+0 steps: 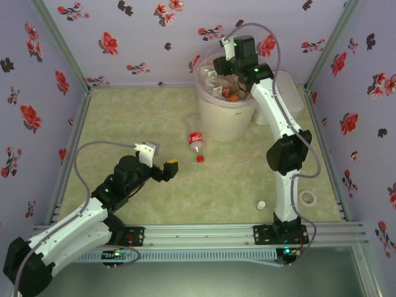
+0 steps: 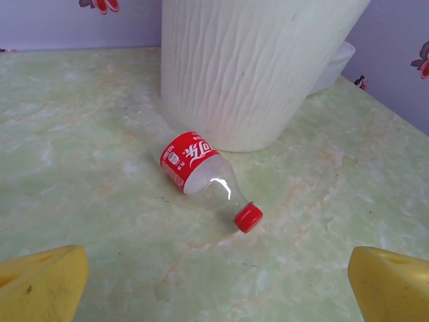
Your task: Put the plastic bottles in the bin
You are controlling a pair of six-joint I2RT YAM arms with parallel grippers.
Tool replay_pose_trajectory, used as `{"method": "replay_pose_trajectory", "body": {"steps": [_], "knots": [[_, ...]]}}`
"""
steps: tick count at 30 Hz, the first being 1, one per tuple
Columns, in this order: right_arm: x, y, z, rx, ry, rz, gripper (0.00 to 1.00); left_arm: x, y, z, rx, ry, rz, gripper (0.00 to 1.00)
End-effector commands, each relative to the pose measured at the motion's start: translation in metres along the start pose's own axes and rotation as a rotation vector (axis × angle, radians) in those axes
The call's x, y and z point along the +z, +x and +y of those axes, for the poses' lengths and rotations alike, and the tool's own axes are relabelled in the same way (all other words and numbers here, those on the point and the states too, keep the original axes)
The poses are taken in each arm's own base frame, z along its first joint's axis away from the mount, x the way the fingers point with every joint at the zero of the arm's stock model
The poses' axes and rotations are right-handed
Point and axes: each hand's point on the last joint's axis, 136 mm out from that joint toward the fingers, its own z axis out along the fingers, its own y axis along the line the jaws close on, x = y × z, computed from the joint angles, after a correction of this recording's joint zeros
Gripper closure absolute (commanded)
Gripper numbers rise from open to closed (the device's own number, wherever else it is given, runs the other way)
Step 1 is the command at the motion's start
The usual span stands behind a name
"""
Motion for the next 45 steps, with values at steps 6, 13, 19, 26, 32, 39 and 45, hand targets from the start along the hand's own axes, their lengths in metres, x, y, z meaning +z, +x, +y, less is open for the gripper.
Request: {"method": "replay_pose_trajectory", "body": {"steps": [6,13,19,26,32,39,45], "knots": [[0.047,0.139,0.018,0.094,-0.047,0.365,1.0,0.0,-0.01,0.004,-0.052,-0.027,-0.004,0.0],[0.014,0.085,0.014,0.146,-0.051,0.246,0.91,0.004,-0.01,0.005,-0.125,-0.064,0.085,0.0],[-0.027,0.025,0.005,0.143,-0.031,0.13,0.37,0.024,-0.002,0.006,-0.227,-0.071,0.096,0.0],[-0.065,-0.019,-0.009,0.207,-0.076,0.026,0.1,0.038,-0.003,0.001,-0.265,-0.076,0.127,0.0],[-0.075,-0.038,-0.034,0.274,-0.04,-0.054,0.14,0.049,0.007,0.002,-0.315,-0.111,0.145,0.0],[-0.061,-0.056,-0.044,0.36,-0.073,-0.135,0.36,0.084,0.029,-0.01,-0.319,-0.137,0.214,0.0],[-0.035,-0.032,-0.035,0.367,-0.11,-0.05,0.52,0.11,0.046,-0.011,-0.351,-0.159,0.248,0.0]]}}
